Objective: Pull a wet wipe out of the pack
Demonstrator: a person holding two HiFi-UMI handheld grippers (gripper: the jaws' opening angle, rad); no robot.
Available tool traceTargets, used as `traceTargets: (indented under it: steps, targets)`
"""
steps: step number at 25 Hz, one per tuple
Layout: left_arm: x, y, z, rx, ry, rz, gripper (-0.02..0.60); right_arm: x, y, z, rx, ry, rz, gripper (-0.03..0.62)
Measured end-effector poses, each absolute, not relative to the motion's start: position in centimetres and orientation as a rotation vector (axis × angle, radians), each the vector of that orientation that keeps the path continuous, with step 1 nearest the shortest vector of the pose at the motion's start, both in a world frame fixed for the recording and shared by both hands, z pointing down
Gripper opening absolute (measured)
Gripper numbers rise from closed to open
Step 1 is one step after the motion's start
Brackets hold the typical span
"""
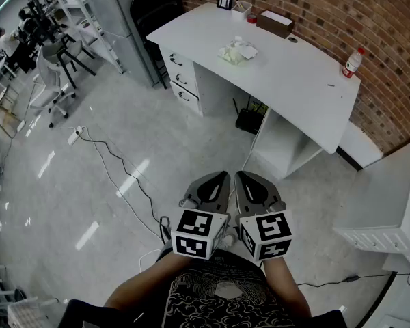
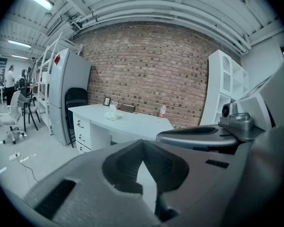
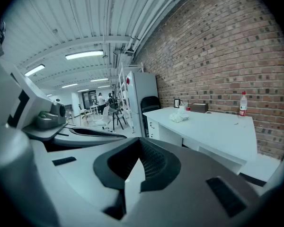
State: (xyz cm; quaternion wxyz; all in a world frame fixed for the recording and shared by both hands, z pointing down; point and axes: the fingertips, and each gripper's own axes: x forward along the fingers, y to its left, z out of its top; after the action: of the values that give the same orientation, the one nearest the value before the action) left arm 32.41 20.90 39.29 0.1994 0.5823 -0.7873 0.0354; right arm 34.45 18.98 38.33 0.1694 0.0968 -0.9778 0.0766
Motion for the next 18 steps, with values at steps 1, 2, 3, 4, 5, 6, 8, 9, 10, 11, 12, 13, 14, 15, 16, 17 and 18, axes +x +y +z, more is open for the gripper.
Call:
traceTargets:
  steps: [1,2,3,4,5,6,8,9,10,11,12,13,14,15,16,17,18]
  targets:
    - [32.4,20.9,39.2,1.625,-2.203,0.100,0.011,34.5,19.0,38.4,0.274,-2.778,0.217,0.017]
    - [32.5,20.8,39.2,1.621,-2.205,0.100,0.011,34.6,19.0,38.4,0.272,-2.778,0.216,0.017]
    - [32.5,20.8,39.2,1.619,-2.205,0.100,0.011,34.7,19.0,38.4,0.269,-2.777,0.215,0.017]
    - [32.6,20.7,39.3,1.619,-2.206,0.100,0.011,34.7,19.0,38.5,0.265,-2.778,0.214,0.017]
    - [32.7,20.7,39.3,1.620,-2.207,0.101,0.011,34.8,19.0,38.6,0.260,-2.779,0.214,0.017]
    - [32.8,20.6,39.4,1.620,-2.209,0.101,0.011,34.8,19.0,38.7,0.257,-2.782,0.216,0.017]
    - [32.7,20.6,39.5,1.615,-2.214,0.101,0.011,34.7,19.0,38.8,0.254,-2.790,0.229,0.018]
    - [32.5,20.7,39.5,1.610,-2.216,0.101,0.011,34.6,19.0,38.8,0.250,-2.792,0.237,0.018]
    - [32.4,20.7,39.6,1.605,-2.218,0.101,0.011,34.4,19.0,38.9,0.245,-2.792,0.242,0.018]
    - [32.2,20.7,39.6,1.600,-2.219,0.101,0.011,34.3,19.0,39.0,0.240,-2.791,0.243,0.018]
    - [32.0,20.7,39.8,1.596,-2.221,0.101,0.011,34.1,19.1,39.1,0.235,-2.790,0.240,0.018]
    - [31.8,20.7,39.9,1.590,-2.223,0.100,0.011,33.9,19.1,39.3,0.226,-2.787,0.238,0.018]
    - [31.5,20.7,40.1,1.584,-2.225,0.098,0.011,33.6,19.2,39.5,0.213,-2.783,0.238,0.018]
    - [31.1,20.7,40.2,1.578,-2.227,0.096,0.011,33.3,19.3,39.8,0.201,-2.779,0.241,0.018]
    - [30.8,20.6,40.4,1.574,-2.228,0.094,0.011,32.9,19.3,40.0,0.191,-2.774,0.242,0.018]
    - [30.4,20.5,40.5,1.572,-2.229,0.092,0.011,32.4,19.2,40.2,0.186,-2.769,0.242,0.018]
    - [29.9,20.4,40.6,1.570,-2.228,0.090,0.011,31.9,19.1,40.3,0.185,-2.766,0.241,0.018]
